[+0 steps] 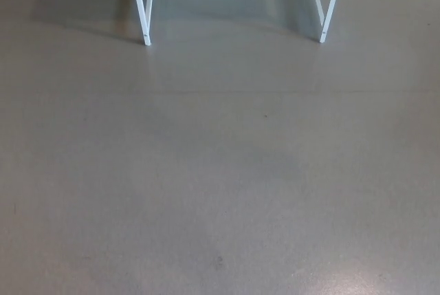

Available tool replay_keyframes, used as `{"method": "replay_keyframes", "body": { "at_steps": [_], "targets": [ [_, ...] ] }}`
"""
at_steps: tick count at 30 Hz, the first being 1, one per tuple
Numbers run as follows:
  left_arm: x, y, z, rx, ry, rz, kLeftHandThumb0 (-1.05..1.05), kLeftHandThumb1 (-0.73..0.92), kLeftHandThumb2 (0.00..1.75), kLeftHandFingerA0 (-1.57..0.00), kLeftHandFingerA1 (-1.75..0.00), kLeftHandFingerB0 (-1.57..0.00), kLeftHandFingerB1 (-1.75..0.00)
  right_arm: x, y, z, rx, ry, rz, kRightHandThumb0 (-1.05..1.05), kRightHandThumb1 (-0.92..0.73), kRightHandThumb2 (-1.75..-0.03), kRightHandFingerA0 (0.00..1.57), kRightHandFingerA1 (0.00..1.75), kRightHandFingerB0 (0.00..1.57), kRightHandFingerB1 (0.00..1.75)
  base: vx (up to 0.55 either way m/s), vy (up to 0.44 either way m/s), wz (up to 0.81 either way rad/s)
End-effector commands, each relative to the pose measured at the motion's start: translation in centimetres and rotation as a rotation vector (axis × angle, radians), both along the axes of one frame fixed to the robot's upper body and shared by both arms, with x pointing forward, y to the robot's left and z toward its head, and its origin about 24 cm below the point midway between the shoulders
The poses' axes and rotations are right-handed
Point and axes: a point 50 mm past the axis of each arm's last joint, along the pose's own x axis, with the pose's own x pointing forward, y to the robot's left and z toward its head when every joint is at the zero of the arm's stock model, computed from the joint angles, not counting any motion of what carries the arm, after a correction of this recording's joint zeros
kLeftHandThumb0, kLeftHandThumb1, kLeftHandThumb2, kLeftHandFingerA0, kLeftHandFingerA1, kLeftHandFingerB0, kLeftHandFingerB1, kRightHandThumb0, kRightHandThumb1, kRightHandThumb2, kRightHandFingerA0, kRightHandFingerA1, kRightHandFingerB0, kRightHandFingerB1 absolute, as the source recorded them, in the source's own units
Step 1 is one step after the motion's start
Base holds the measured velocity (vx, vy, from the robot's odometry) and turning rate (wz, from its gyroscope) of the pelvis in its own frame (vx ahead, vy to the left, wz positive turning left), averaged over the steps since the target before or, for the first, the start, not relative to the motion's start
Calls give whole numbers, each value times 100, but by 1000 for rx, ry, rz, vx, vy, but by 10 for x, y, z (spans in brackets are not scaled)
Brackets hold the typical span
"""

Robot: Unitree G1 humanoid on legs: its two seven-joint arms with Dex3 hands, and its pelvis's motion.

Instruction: The robot walks towards a desk on which a file tray is kept in the middle and a toilet paper roll is kept on its right. The robot uses its right hand to hook on finger in the gap of the roll and grabs it, lifts it and places it on the tray.

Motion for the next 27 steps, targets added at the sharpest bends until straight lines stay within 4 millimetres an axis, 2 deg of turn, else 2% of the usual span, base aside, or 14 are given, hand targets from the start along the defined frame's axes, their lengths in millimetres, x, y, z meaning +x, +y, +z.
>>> {"method": "replay_keyframes", "body": {
  "at_steps": [1, 27],
  "targets": [
    [3, 3, 6, -13, -41, -28, -70, 73, 63, -30, -70, -44, -62, -2, -5, 4, -8, 32, -10, -75, -55, -90, 32, 57, 8, 40, 0, 0, 0],
    [6, 4, 7, -15, -48, -30, -70, 73, 63, -30, -70, -44, -62, 0, -4, 5, -7, 28, -11, -75, -55, -90, 32, 57, 8, 40, 0, 0, 0]
  ]
}}
